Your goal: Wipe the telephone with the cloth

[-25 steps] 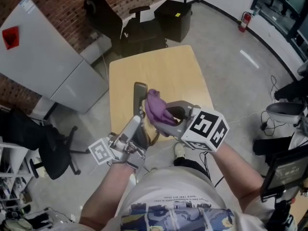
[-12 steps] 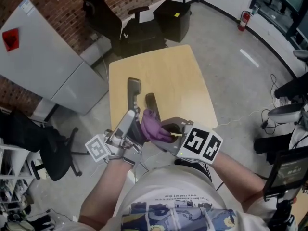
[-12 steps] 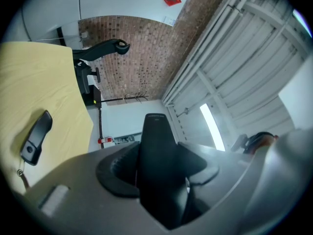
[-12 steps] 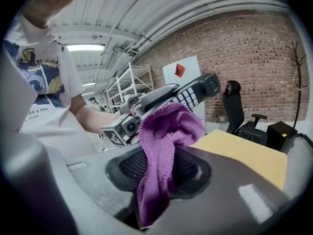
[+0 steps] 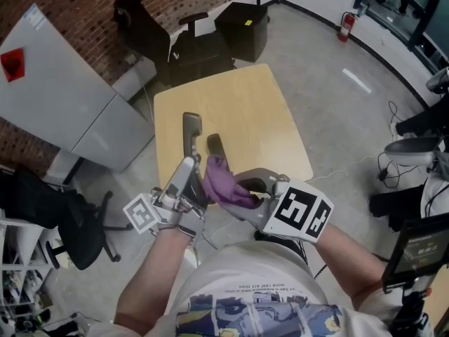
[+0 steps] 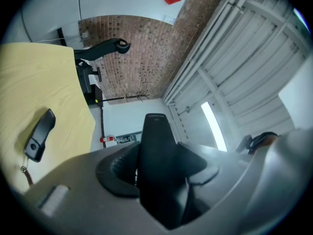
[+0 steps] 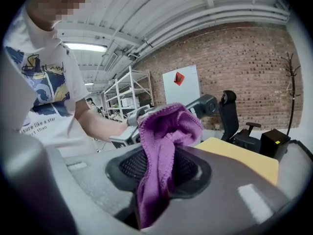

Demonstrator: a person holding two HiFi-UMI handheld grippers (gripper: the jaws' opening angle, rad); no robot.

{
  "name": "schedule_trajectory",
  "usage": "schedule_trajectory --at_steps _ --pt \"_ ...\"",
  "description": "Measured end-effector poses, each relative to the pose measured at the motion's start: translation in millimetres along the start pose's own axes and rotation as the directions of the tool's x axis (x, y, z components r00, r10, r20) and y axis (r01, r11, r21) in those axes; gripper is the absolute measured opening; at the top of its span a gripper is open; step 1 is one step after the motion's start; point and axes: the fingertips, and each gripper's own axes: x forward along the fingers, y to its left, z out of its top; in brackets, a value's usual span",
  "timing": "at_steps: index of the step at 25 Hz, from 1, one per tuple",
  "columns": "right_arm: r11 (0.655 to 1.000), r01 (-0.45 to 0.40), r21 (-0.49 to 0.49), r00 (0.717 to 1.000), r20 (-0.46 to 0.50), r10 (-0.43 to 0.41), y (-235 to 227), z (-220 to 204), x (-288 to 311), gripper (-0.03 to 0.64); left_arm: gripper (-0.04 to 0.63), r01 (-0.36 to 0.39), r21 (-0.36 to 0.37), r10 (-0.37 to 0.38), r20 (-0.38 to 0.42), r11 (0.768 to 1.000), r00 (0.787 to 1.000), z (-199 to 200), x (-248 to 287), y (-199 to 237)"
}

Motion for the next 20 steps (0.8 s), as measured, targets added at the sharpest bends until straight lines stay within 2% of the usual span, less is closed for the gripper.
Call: schedule_trajectory --at_steps 7,13,20 --pt "0.998 -0.04 -0.041 0.999 0.002 0.041 25.2 16.0 18.9 0.112 0.257 -0.028 -0.028 0.028 0.005 0.999 1.0 2.9 -11.6 8.2" --pt "0.998 -0.059 -0.004 0.998 -0.026 0.059 43.4 -2.2 32.5 0.112 0.258 -0.036 -0.054 0.037 0.009 0.998 0.999 1.7 -26.3 15.4" --pt "0.998 -0.054 0.035 0.996 -0.066 0.056 54.1 -28.2 26.1 0.112 0.256 -0.002 -0.071 0.003 0.018 0.998 1.0 -5.9 -25.0 8.3"
